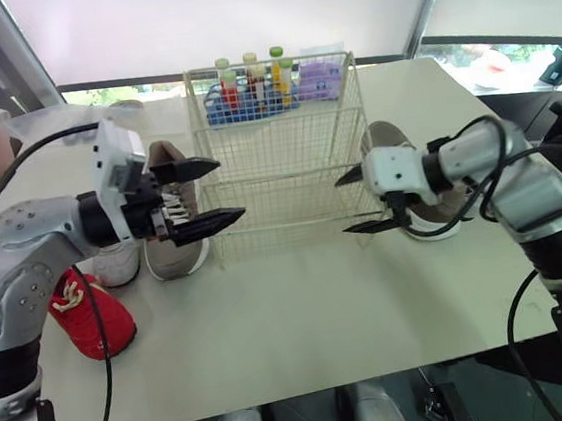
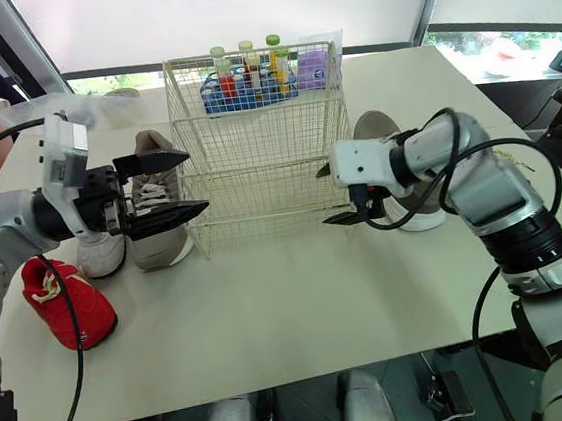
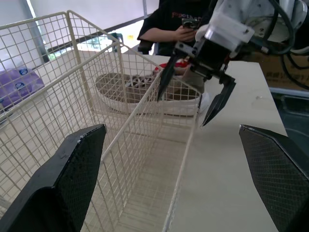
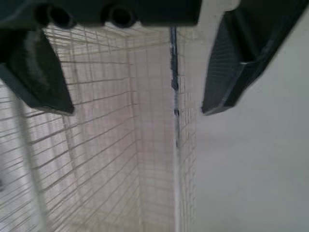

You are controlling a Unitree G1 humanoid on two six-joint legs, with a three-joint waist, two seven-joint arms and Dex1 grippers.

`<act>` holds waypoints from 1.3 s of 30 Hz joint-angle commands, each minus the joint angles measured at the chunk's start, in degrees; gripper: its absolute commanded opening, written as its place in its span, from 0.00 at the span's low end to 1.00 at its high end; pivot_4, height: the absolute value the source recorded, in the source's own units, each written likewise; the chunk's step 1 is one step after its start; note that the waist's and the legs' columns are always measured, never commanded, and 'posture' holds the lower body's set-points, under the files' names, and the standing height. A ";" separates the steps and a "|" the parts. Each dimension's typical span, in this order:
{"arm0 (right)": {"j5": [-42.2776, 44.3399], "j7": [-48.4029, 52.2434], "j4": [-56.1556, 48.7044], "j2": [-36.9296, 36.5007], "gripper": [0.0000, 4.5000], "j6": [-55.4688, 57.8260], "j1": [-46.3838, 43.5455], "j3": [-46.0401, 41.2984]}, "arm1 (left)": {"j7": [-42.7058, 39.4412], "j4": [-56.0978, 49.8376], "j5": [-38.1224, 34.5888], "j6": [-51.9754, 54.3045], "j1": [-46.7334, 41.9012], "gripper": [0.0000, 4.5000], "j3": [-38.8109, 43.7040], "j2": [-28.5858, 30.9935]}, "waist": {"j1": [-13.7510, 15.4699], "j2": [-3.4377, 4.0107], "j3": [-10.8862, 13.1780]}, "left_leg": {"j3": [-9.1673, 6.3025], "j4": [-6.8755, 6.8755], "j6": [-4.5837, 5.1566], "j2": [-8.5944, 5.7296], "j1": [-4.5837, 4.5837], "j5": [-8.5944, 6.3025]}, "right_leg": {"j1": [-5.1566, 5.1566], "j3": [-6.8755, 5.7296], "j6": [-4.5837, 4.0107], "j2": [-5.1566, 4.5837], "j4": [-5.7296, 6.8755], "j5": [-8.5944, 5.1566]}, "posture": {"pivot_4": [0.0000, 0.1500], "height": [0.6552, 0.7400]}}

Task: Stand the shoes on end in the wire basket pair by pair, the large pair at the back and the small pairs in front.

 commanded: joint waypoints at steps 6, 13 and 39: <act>12.61 -15.41 -10.44 -3.71 1.00 24.20 -2.36 -23.32 | -1.04 -0.07 -0.35 -0.97 -1.91 1.00 0.53 -0.49 | 0.21 -0.03 -0.02 | -0.03 0.00 -0.01 0.00 0.00 -0.01 | 0.03 0.00 -0.01 0.00 -0.01 0.00 | 1.00 1.00; 10.86 -32.60 -22.43 -2.28 1.00 44.41 15.41 -33.23 | -3.45 2.58 1.63 -2.36 -3.91 1.00 -2.17 -2.33 | 0.12 -0.08 -0.05 | -0.05 0.01 -0.01 0.00 0.00 -0.03 | 0.07 0.00 -0.02 -0.02 -0.04 0.00 | 1.00 1.00; 11.38 -50.10 -14.01 12.86 0.88 39.66 25.65 -32.80 | -4.85 2.91 3.81 -3.47 -4.29 1.00 -2.50 -3.17 | -0.07 -0.03 -0.07 | -0.09 0.04 0.04 0.00 0.01 0.00 | 0.09 0.00 -0.01 0.01 0.00 0.00 | 1.00 1.00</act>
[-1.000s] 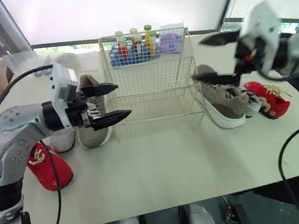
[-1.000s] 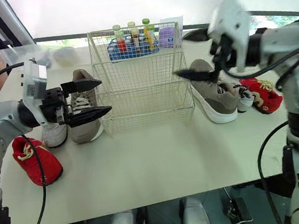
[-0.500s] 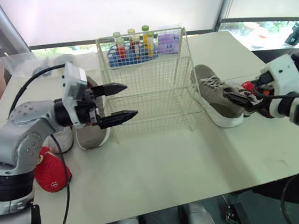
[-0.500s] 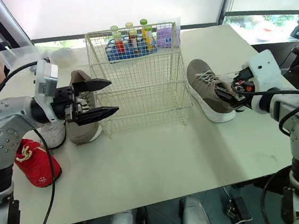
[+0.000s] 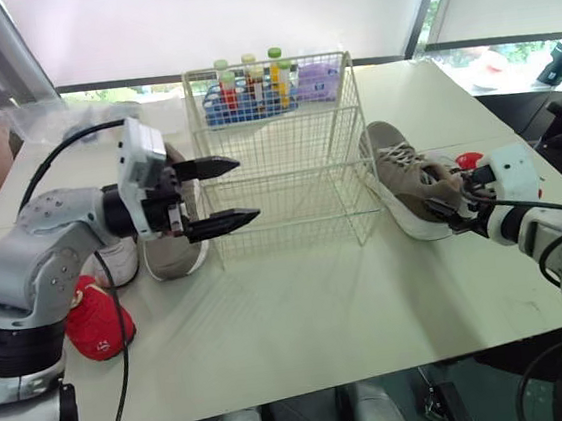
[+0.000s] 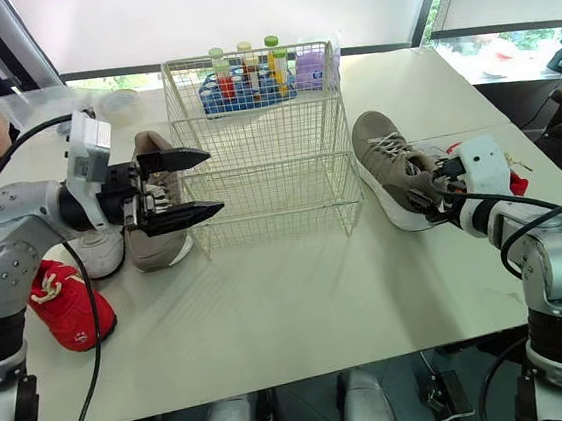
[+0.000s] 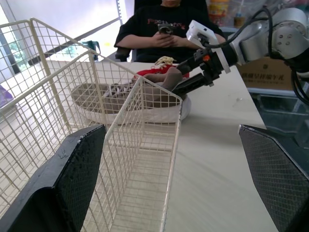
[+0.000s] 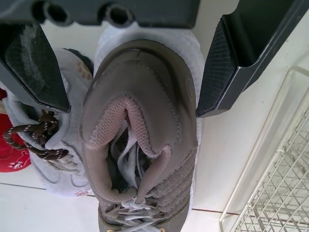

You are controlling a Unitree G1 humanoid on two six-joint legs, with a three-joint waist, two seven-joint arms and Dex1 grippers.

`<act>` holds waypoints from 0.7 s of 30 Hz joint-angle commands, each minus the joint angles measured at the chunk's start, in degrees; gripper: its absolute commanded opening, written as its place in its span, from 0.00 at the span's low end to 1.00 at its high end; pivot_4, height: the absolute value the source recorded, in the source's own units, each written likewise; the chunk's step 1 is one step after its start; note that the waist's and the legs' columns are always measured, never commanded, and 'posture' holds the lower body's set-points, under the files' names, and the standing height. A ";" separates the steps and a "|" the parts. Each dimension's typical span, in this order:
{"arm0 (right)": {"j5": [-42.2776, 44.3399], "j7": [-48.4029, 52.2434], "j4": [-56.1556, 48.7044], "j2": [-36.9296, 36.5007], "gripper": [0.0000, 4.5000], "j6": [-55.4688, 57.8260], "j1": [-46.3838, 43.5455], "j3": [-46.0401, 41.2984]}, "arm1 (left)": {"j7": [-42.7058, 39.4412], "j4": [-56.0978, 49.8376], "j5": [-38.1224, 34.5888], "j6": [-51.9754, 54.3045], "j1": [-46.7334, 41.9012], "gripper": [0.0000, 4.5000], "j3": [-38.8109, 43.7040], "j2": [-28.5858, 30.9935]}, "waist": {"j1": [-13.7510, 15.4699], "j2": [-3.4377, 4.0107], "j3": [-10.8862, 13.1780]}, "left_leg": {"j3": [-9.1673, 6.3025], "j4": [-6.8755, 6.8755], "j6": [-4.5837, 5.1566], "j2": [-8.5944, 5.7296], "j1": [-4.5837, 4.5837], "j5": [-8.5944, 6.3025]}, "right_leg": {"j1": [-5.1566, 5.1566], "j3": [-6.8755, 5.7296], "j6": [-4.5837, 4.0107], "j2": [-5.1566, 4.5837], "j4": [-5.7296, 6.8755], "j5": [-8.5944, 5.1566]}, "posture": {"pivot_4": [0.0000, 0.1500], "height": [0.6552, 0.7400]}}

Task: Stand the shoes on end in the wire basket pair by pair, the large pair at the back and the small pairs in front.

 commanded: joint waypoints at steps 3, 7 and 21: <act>1.12 -1.16 0.62 0.92 0.58 -1.44 -2.12 -0.16 | 1.06 -2.30 -0.46 -0.38 0.03 1.00 2.38 0.71 | -0.05 -0.01 0.00 | 0.00 0.00 0.00 0.00 0.00 0.00 | 0.01 0.00 0.00 0.00 -0.01 0.00 | 1.00 1.00; 1.80 -1.72 1.17 1.82 0.16 -1.96 -2.80 -0.22 | 1.67 -2.64 -0.49 -0.30 0.12 1.00 2.38 0.50 | -0.06 0.00 0.00 | 0.00 0.00 0.00 0.00 0.01 0.00 | 0.00 0.00 0.00 0.00 0.00 0.00 | 1.00 1.00; 6.48 -0.75 0.36 -11.71 0.03 -3.95 -22.07 -8.63 | 2.71 2.50 -2.85 1.54 -4.74 1.00 3.61 -0.57 | 0.10 0.51 0.33 | 0.02 0.00 0.00 0.00 -0.08 0.00 | -0.12 0.00 0.00 0.00 0.00 0.00 | 1.00 1.00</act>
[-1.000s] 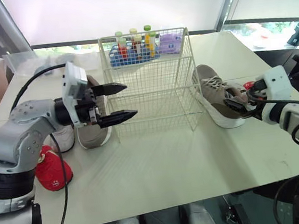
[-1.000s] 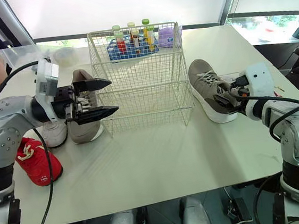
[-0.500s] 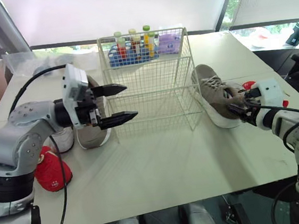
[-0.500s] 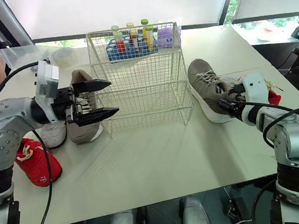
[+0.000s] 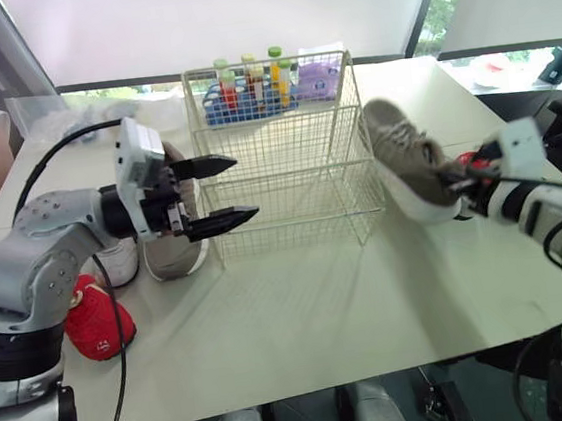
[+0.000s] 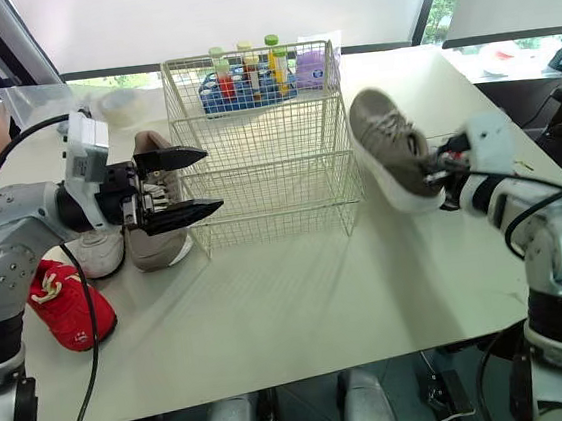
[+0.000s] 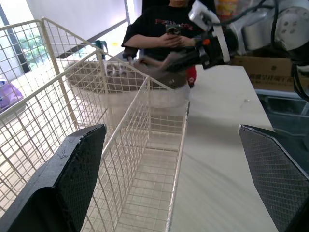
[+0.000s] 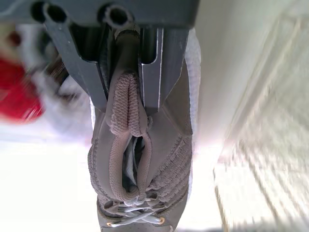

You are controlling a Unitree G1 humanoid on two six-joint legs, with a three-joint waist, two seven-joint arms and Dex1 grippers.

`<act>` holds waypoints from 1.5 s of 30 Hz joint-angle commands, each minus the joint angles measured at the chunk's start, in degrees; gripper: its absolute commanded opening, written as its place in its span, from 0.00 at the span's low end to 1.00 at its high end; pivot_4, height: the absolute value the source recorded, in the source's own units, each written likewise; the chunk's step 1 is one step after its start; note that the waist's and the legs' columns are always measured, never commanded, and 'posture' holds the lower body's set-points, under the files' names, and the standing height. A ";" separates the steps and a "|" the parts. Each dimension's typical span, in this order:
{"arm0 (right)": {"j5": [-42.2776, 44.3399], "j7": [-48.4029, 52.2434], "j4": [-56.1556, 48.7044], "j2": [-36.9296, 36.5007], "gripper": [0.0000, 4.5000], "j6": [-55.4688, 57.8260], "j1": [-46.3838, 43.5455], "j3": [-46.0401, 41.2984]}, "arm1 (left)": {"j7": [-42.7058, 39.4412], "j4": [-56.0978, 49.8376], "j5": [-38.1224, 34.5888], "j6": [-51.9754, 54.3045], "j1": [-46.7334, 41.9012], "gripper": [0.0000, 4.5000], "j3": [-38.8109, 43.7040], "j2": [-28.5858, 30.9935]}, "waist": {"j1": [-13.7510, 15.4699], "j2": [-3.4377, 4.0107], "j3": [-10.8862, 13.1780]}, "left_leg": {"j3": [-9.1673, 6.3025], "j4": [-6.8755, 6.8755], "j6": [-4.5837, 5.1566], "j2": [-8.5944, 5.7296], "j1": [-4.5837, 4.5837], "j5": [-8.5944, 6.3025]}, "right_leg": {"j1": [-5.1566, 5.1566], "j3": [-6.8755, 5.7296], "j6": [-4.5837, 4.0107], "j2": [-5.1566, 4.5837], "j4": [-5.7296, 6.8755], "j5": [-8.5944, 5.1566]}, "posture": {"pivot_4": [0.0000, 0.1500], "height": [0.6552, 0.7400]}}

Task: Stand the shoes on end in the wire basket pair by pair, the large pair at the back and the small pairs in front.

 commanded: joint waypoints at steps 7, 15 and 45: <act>3.25 14.99 -3.78 -15.90 0.03 -19.72 -13.81 0.13 | 1.01 9.69 -3.40 4.34 -10.84 1.00 3.57 -0.67 | -0.23 0.13 0.09 | -0.01 -0.15 0.03 -0.03 -0.05 -0.02 | -0.01 0.00 0.15 0.05 -0.11 -0.10 | 1.00 1.00; -4.55 30.06 -2.03 -20.19 0.03 -48.20 -13.75 11.05 | -3.82 26.42 -5.08 10.43 -23.27 1.00 5.81 1.67 | -1.31 0.12 0.11 | -0.01 -0.06 0.03 -0.02 0.02 -0.01 | 0.07 0.00 0.33 0.04 -0.05 -0.19 | 1.00 1.00; -9.09 37.10 3.50 -15.74 0.26 -64.65 -20.77 20.29 | -12.51 34.40 2.53 11.41 -27.87 0.14 3.03 0.18 | -1.25 0.08 0.12 | 0.01 0.06 0.04 -0.03 0.00 -0.01 | 0.07 0.00 0.20 0.02 0.08 -0.10 | 1.00 1.00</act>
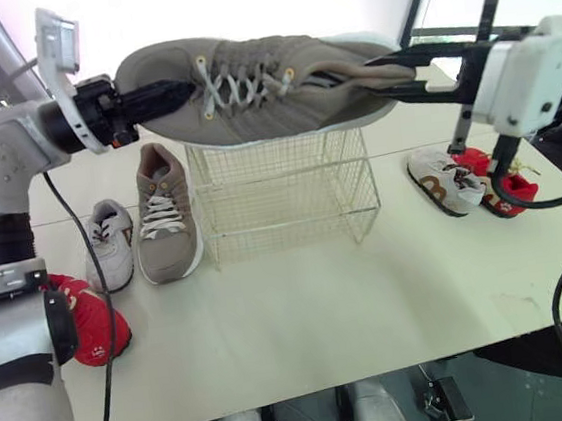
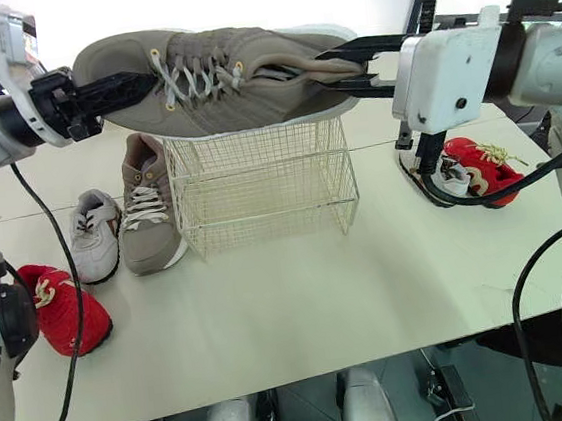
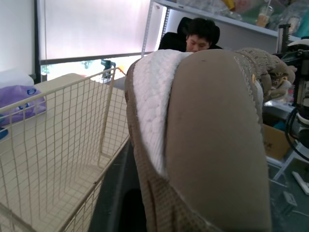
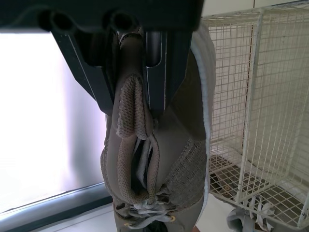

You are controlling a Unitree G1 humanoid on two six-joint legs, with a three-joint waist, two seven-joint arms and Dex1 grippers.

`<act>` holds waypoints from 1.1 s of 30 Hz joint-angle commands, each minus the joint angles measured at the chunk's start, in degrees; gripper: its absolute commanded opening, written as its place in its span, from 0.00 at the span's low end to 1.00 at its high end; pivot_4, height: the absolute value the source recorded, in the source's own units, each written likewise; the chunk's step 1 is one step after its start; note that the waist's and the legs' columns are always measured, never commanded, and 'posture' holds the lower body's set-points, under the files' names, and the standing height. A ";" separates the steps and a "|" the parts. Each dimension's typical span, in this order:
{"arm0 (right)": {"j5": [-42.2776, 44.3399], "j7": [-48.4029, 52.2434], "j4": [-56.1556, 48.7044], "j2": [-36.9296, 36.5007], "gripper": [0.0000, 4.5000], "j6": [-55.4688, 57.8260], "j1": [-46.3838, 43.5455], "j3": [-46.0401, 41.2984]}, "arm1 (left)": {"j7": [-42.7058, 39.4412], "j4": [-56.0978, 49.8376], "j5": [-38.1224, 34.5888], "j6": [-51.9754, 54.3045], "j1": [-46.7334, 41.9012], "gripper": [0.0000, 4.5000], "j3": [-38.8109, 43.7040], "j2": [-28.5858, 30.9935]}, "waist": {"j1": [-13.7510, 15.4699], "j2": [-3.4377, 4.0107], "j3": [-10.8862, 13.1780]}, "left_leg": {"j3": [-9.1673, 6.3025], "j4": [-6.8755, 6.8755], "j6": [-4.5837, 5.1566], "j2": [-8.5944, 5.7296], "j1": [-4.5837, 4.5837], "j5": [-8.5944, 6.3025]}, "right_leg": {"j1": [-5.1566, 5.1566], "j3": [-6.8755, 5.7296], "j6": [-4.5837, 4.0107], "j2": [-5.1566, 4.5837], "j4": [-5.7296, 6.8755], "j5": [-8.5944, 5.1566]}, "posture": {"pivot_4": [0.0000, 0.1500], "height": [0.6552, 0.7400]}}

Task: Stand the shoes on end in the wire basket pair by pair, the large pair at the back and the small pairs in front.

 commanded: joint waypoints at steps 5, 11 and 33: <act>12.57 -2.08 0.91 -1.51 0.80 19.61 -0.20 -8.60 | 1.63 -3.51 -2.79 0.87 0.62 0.14 4.05 -2.06 | 0.14 -0.01 0.00 | -0.01 0.04 0.01 0.00 0.00 0.00 | 0.04 0.00 -0.01 0.00 0.02 0.01 | 1.00 1.00; 36.94 -9.86 1.57 -0.90 0.99 50.89 8.33 -26.52 | 9.76 -6.66 -7.62 4.18 2.79 0.14 10.95 -5.63 | 0.43 -0.06 -0.02 | -0.05 0.08 0.06 0.00 -0.01 -0.02 | 0.08 0.00 0.15 -0.01 0.01 0.12 | 1.00 1.00; 47.98 -37.56 -4.06 31.72 0.99 47.48 5.93 -16.44 | 29.75 -17.98 -22.37 8.28 6.88 0.14 17.59 -17.84 | 0.04 -0.18 -0.08 | -0.22 0.12 0.05 -0.02 0.22 -0.01 | 0.43 -0.07 0.20 0.01 0.09 0.12 | 1.00 1.00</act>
